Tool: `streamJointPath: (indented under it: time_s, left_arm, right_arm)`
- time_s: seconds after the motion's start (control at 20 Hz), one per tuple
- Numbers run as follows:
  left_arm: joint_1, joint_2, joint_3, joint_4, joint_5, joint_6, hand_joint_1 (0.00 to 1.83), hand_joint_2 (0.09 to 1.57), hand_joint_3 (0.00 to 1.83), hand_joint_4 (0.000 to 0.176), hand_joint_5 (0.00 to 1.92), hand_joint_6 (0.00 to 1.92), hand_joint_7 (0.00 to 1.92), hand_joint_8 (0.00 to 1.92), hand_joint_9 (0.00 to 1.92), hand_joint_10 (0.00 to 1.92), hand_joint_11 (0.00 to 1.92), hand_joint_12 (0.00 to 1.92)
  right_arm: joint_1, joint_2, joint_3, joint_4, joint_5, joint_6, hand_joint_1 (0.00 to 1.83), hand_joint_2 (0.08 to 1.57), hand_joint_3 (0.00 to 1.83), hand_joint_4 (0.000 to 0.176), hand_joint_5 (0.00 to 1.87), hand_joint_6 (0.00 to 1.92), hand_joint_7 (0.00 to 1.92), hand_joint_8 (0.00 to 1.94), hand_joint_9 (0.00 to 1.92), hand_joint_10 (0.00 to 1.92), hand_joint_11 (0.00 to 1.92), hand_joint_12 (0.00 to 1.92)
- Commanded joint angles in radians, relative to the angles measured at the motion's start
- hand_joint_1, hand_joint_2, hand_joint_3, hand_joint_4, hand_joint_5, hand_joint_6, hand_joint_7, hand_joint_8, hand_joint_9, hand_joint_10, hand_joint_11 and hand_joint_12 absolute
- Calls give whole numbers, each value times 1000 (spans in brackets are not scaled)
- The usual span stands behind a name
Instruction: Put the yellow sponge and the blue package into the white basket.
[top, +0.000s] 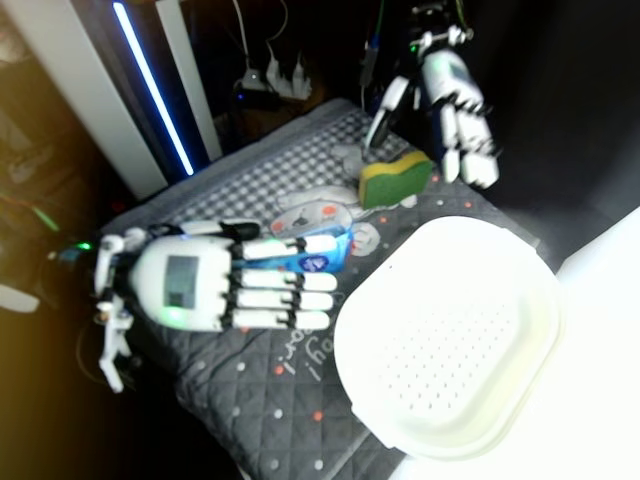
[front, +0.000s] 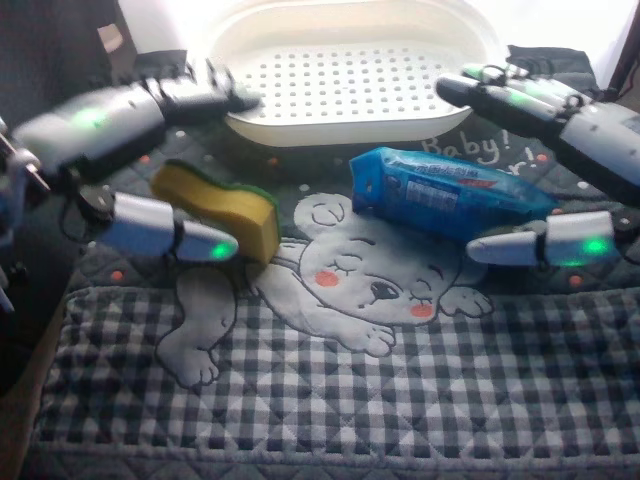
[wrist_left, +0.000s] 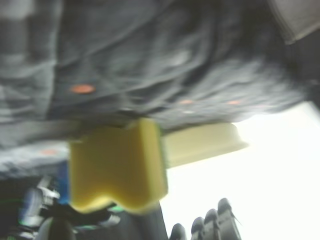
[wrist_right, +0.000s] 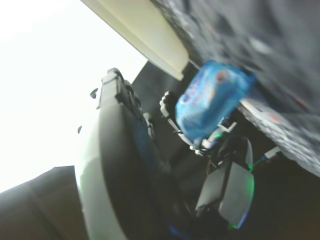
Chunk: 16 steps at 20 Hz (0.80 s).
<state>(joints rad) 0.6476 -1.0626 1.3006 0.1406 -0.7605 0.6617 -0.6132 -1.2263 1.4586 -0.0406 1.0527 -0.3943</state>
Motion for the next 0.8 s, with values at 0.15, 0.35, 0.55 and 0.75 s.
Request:
streamJointPath:
  time_s: [0.15, 0.35, 0.55, 0.75]
  left_arm:
    - [-24, -13, 31, 13, -53, -36, 915, 989, 5, 0, 289, 0, 230, 8, 205, 10, 0, 552]
    - [-27, -26, 37, 23, -30, -36, 938, 1050, 5, 0, 449, 8, 386, 8, 317, 10, 0, 770]
    - [-26, -35, 40, 23, -27, -36, 1189, 1130, 4, 0, 1032, 735, 840, 1070, 712, 674, 253, 1593]
    - [-29, -36, 40, 14, -53, -36, 1179, 1101, 2, 0, 1040, 825, 799, 1377, 528, 1485, 130, 1880]
  right_arm:
    - [11, -14, 10, -10, 69, 5, 883, 905, 0, 176, 287, 3, 303, 5, 249, 12, 2, 572]
    - [11, -30, 19, -17, 52, 5, 1230, 1081, 7, 5, 830, 18, 751, 17, 792, 52, 456, 980]
    - [11, -37, 21, -23, 48, 5, 1367, 1136, 0, 0, 880, 1110, 957, 915, 882, 1263, 693, 981]
    - [11, -36, 20, -29, 51, 9, 1477, 1160, 1, 0, 788, 1168, 909, 818, 863, 1181, 650, 1677]
